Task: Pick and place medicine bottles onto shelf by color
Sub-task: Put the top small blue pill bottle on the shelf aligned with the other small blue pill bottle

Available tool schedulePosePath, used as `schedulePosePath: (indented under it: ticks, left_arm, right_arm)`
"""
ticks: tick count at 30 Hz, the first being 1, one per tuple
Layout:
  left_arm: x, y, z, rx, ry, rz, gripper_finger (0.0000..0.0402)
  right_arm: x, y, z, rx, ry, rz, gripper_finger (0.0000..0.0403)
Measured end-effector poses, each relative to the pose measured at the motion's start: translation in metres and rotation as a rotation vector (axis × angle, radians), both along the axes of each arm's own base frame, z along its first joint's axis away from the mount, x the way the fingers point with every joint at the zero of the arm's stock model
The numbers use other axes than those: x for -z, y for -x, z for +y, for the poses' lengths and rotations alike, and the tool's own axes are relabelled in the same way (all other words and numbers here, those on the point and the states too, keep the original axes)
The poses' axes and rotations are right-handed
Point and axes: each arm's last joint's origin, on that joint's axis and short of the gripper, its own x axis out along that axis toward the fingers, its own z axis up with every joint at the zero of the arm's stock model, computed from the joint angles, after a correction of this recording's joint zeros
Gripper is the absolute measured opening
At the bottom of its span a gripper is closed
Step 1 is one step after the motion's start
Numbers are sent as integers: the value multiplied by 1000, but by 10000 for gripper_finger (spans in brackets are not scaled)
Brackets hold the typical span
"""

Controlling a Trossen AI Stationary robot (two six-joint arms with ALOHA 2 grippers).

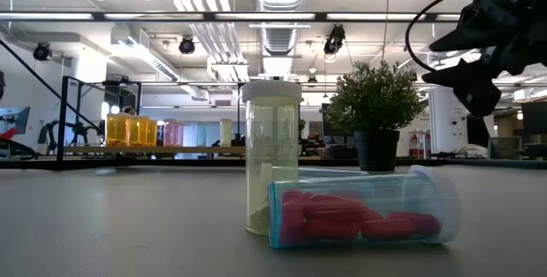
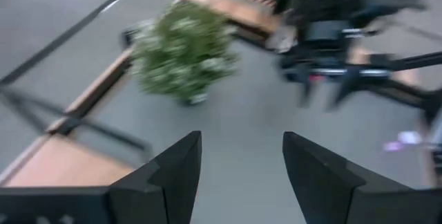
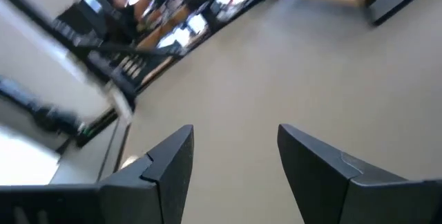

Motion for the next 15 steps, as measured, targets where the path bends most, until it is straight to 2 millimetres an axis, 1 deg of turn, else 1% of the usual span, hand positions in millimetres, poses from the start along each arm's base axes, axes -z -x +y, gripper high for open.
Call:
schedulePosePath:
  ticks: [4,7,9,12,15]
  left_arm:
    - [-8,-6,-34,97,30,-102,187]
    - [-15,-8,-61,181,42,-182,187]
    - [-18,-9,-79,225,43,-222,187]
    - [-19,-6,-102,251,37,-260,187]
    - [-18,-2,-120,211,56,-277,187]
  right_arm:
    - [-5,-1,-3,96,2,-53,201]
    - [-8,-1,-3,129,-39,-86,201]
    - [-10,-1,-4,169,-16,-109,201]
    - [-16,-1,-8,303,-11,-171,201]
    - [-23,0,-9,356,-45,-237,201]
